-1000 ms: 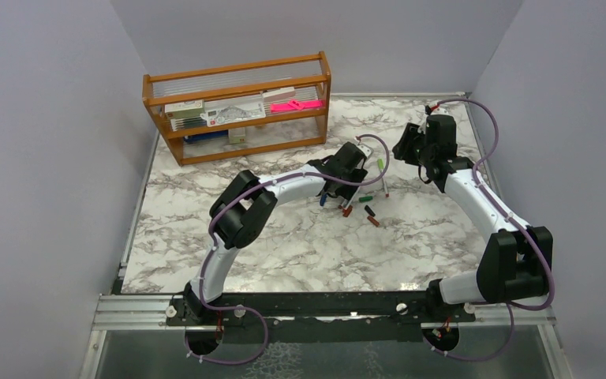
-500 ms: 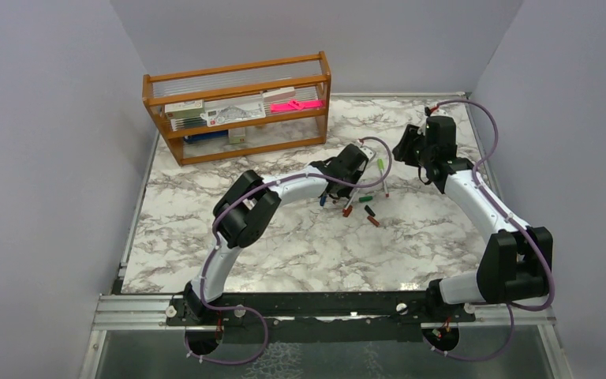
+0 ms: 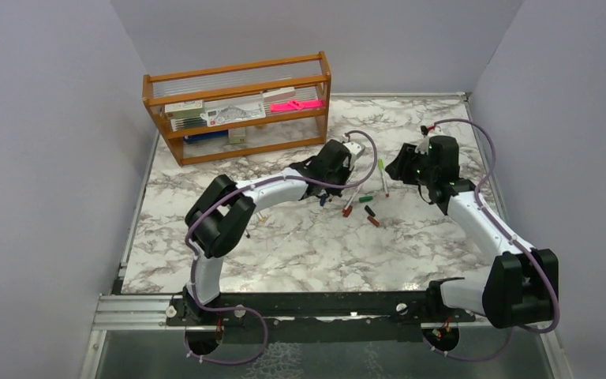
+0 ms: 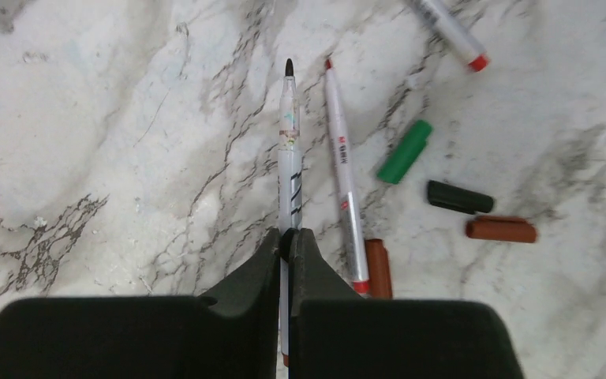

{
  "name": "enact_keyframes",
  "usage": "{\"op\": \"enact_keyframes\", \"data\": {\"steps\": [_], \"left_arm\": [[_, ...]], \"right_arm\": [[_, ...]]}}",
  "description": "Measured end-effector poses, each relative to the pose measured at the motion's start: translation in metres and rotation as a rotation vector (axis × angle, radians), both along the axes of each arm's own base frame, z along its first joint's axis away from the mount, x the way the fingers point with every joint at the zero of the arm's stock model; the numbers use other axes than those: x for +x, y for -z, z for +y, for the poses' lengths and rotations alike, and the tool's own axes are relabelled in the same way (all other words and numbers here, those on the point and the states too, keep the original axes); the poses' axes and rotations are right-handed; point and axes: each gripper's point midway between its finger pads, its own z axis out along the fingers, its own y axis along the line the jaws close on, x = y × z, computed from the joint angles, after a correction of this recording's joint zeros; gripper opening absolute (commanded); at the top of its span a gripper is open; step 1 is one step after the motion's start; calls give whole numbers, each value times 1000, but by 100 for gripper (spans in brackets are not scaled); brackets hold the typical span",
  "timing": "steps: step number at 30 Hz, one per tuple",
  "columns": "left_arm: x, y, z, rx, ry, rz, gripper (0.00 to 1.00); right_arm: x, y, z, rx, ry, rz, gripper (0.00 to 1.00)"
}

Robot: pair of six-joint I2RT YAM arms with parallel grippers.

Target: Insert the pens into the pen caps

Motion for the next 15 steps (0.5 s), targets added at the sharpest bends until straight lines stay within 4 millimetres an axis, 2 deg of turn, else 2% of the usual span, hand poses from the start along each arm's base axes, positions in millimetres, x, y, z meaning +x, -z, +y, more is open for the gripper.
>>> {"op": "enact_keyframes", "data": {"steps": [3,6,8,11,15], "left_arm": [[-6,-33,-4,-138,27,-21,0],[-14,-69,-13,-312,71,-53,0],[-17,-85,-17,-400,87,-67,0],[-23,-98,-26,-495,119,-68,0],[-31,-106,-34,-566,151,-50,0]], "right_arm": [[-9,-2,24,114,-92,-16,50],[-13,-14,48,259,-170,-63,54],[-16,-25,59,330,-208,-91,54],[-15,-41,67,374,-248,-136,54],[-13,-54,72,392,-286,-173,54]]}}
